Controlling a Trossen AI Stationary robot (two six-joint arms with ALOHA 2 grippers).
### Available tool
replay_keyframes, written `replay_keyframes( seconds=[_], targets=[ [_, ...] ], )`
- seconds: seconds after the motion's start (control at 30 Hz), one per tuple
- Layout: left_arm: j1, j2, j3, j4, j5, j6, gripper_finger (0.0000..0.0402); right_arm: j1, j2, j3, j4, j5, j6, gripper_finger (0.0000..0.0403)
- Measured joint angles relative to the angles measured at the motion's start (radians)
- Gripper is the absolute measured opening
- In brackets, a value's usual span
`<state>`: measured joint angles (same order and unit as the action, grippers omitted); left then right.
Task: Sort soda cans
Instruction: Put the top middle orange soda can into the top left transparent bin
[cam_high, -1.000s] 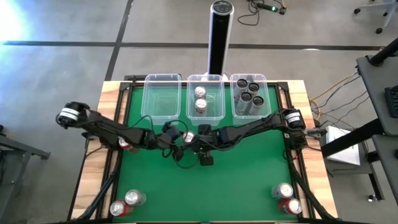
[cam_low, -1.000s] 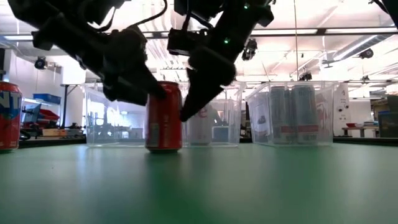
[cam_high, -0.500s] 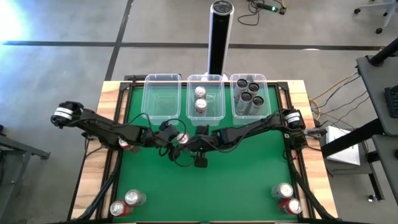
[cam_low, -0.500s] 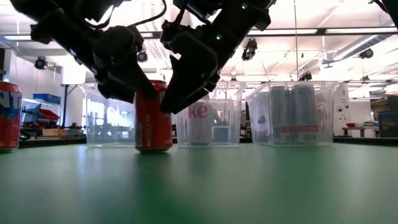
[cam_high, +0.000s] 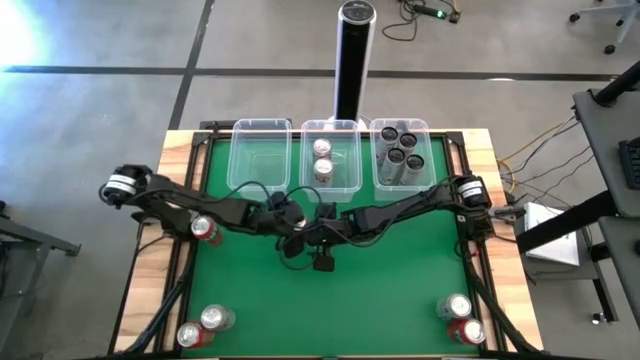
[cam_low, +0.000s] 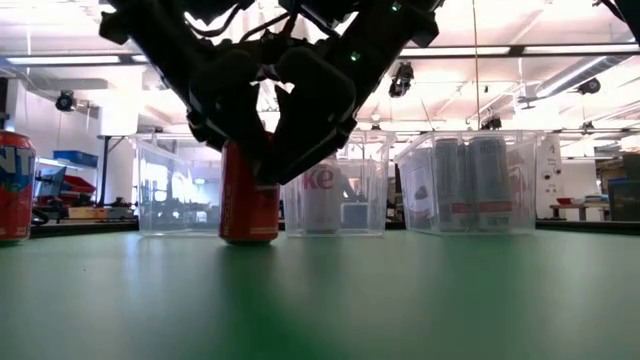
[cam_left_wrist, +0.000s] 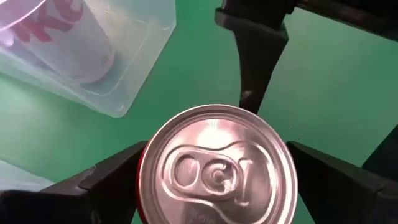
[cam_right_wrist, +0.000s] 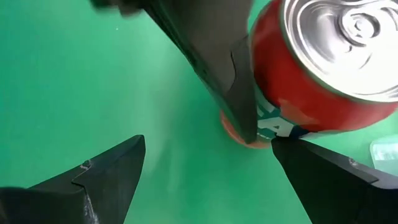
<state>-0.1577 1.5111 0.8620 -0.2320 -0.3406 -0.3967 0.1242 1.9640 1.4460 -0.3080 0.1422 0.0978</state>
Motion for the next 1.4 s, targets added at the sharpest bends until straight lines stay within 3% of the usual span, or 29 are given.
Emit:
replay_keyframes(
  seconds=[0.73, 0.93, 1.03, 1.23, 1.4],
  targets=[
    [0.029, 0.048, 0.025, 0.003, 0.041, -0.004, 0.0347, 0.011, -0.001, 0.0, 0.002, -0.037, -0.005, 0.0363],
    [0.029, 0.051, 0.027, -0.012, 0.034, -0.032, 0.0281, 0.008, -0.012, 0.0, -0.009, -0.038, 0.007, 0.0363],
    [0.029, 0.051, 0.027, -0.013, 0.034, -0.035, 0.0274, 0.008, -0.02, 0.003, -0.024, -0.037, 0.012, 0.0363],
    [0.025, 0.005, 0.04, -0.056, 0.114, -0.073, 0.0274, 0.007, -0.11, 0.02, -0.125, -0.004, 0.014, 0.0364],
    [0.007, -0.05, 0.142, -0.186, 0.094, -0.057, 0.0274, 0.007, -0.239, 0.02, -0.229, -0.004, 0.039, 0.0364]
  ],
)
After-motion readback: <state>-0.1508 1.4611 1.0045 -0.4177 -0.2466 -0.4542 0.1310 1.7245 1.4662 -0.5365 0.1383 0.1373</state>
